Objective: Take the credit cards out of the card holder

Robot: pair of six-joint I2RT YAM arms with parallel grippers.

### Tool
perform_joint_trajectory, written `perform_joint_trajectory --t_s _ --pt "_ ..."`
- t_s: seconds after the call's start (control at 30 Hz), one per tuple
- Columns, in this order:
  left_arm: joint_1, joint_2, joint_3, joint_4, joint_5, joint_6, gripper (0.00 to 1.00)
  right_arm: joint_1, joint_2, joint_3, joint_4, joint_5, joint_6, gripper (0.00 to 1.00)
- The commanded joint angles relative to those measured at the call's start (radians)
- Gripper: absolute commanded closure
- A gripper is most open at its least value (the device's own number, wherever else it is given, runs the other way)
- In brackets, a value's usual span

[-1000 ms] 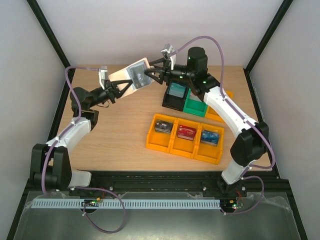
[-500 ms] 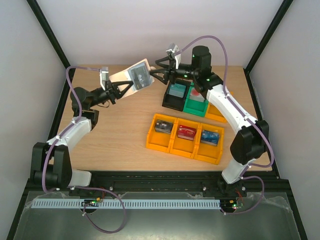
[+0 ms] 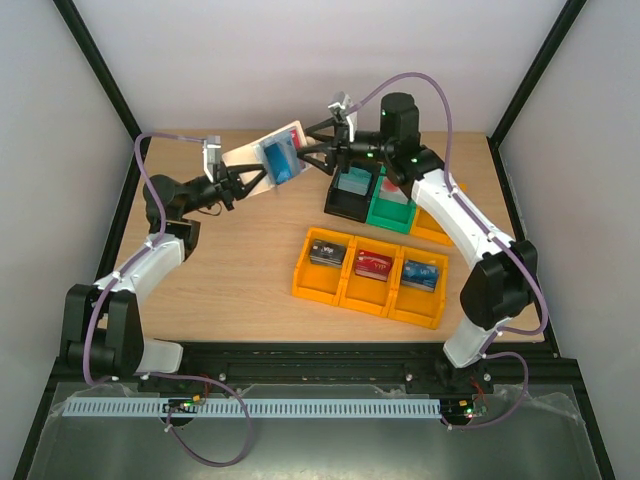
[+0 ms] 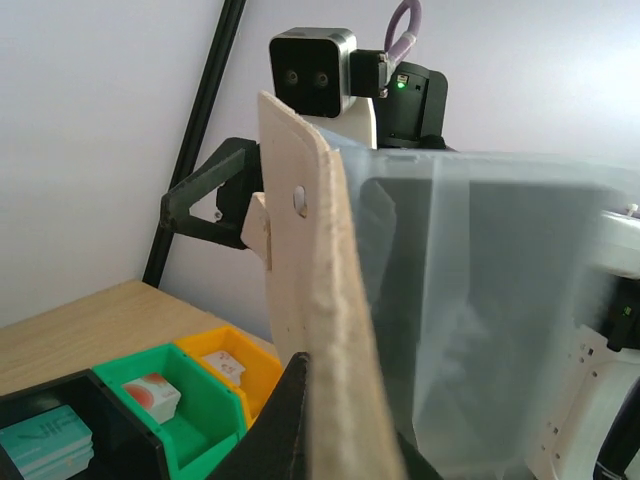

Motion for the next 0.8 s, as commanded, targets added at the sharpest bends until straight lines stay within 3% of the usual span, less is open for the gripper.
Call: perform_joint_trajectory --t_s 0.0,0.37,0.5,0.6,0.77 --pt "-0.007 -0.016 0.022 0.043 -0.003 0.036 0.98 0.027 -0.01 0.023 -0.017 -0.08 0.014 0.25" --pt "-0.015 -0.031 0.007 -0.011 -0.045 0.018 0.98 0.076 -0.008 0.0 0.05 0.011 0.053 0.23" --pt "-0.019 -0.023 0.006 -0.127 -0.089 -0.012 0.98 0.077 -0.003 -0.059 0.124 0.142 0.125 0.57" --pt "-0.012 -0.002 0.016 -0.26 -0.143 0.044 0.97 0.077 0.035 -0.042 0.134 0.116 0.168 0.65" --pt "-0.011 0.012 0.01 -0.215 -0.11 0.036 0.98 0.077 0.065 -0.034 0.151 0.031 0.232 0.86"
